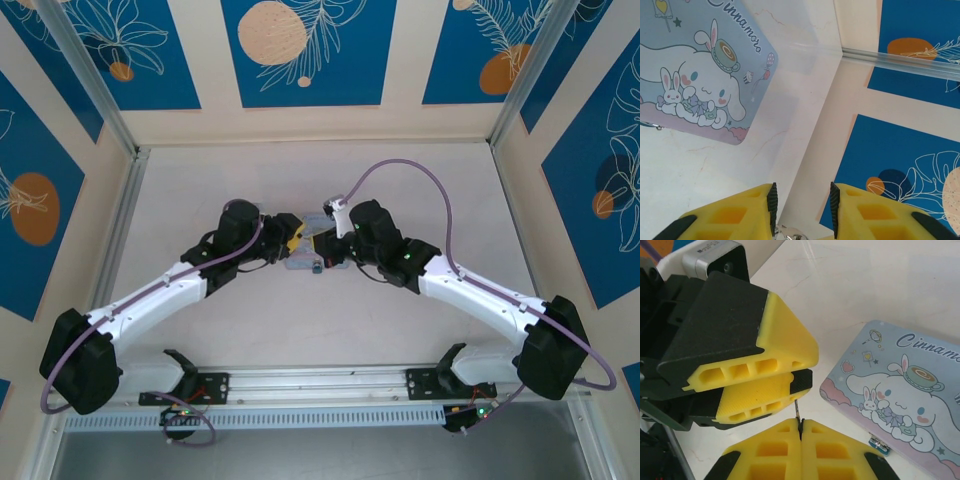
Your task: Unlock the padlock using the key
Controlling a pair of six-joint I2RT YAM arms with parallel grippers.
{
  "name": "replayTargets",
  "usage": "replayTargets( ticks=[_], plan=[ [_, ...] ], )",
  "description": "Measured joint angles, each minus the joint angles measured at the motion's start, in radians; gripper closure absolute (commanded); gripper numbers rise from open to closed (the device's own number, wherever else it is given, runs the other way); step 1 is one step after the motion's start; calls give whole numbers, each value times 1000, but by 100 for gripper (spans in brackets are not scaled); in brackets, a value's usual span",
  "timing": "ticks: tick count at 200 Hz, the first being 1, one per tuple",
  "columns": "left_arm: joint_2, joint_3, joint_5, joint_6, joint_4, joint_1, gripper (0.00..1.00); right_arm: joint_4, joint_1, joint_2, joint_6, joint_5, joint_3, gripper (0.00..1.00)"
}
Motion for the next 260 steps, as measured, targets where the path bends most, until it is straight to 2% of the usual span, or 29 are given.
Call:
replayTargets(
  ticks=[78, 166, 199, 208, 214, 224, 233, 243, 260],
  plan=[
    [27, 0, -3, 0, 8, -22, 69, -4, 15, 8, -29, 57, 16, 100],
    [41, 0, -3, -4, 20, -27, 86, -5, 37, 19, -63, 84, 19, 100],
    [41, 0, -8, -3, 32, -27, 100, -13, 40, 19, -63, 86, 19, 100],
    [41, 0, -9, -6, 34, -27, 100, -19, 41, 19, -63, 87, 19, 100],
    [41, 0, -9, -3, 33, -27, 100, -21, 41, 20, -63, 87, 19, 94],
    [41, 0, -10, 0, 34, -27, 100, -23, 41, 20, -57, 86, 19, 75],
    [42, 0, -8, 7, 34, -27, 100, -23, 37, 20, -53, 86, 19, 65],
    [43, 0, -10, 31, 29, -27, 100, -25, 29, 18, -29, 83, 19, 57],
    [51, 1, -10, 112, 26, -23, 100, -27, -6, 3, 1, 64, 14, 50]
  ],
)
